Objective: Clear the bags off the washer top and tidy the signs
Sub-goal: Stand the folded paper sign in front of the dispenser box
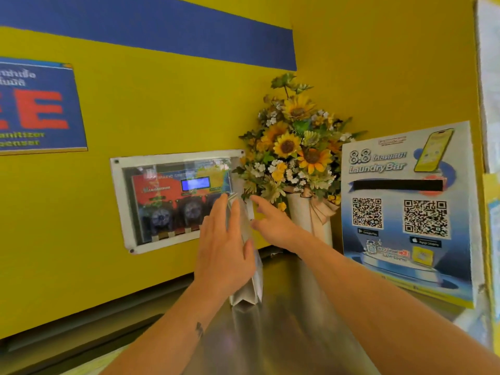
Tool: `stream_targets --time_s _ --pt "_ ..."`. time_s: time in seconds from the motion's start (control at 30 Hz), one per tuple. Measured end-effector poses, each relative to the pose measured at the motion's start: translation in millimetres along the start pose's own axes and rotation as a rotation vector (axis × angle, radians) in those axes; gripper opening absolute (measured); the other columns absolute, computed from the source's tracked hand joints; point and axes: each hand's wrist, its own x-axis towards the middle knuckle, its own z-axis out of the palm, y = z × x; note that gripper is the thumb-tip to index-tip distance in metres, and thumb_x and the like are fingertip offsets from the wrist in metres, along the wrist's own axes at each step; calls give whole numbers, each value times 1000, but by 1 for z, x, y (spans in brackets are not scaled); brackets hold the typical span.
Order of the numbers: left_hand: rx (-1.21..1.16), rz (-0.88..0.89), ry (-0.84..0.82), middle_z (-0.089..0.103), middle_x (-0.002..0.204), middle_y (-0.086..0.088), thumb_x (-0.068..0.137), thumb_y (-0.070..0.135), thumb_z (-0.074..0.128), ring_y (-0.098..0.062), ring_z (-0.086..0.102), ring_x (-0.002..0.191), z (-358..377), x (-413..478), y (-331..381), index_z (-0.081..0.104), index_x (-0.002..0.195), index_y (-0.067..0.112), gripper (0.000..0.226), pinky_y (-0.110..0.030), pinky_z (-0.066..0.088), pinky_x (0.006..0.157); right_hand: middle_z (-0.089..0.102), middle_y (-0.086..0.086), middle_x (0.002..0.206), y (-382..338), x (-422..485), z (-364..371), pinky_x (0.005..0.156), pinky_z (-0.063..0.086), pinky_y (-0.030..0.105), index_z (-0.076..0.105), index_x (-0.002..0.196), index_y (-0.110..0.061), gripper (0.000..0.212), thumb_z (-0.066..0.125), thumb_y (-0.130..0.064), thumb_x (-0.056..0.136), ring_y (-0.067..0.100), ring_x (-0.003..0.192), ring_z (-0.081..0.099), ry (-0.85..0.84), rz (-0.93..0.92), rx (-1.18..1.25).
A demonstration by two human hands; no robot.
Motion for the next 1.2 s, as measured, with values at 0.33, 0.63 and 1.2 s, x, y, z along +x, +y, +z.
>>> stream_targets --time_s 0.33,0.63,1.2 --pt "30 43 -22 -2 163 1 90 41 47 -15 2 148 1 -2 -26 14 153 16 76 -37 15 118 41 -1 152 8 56 16 108 38 42 28 147 -47 80 42 -12 77 23 139 38 -56 42 240" --pt "9 28 -15 -6 163 7 93 37 40 -12 4 147 -3 -1 -46 11 153 14 71 -44 24 117 54 -4 111 10 52 2 68 51 27 33 148 -31 74 42 9 87 16 107 56 -93 -3 252" --pt "76 -186 -137 -35 155 7 82 14 67 -22 54 105 22 12 -73 -11 152 16 105 -30 55 66 55 -4 118 22 43 18 64 55 26 23 148 -32 87 61 7 81 18 100 60 109 -142 91"
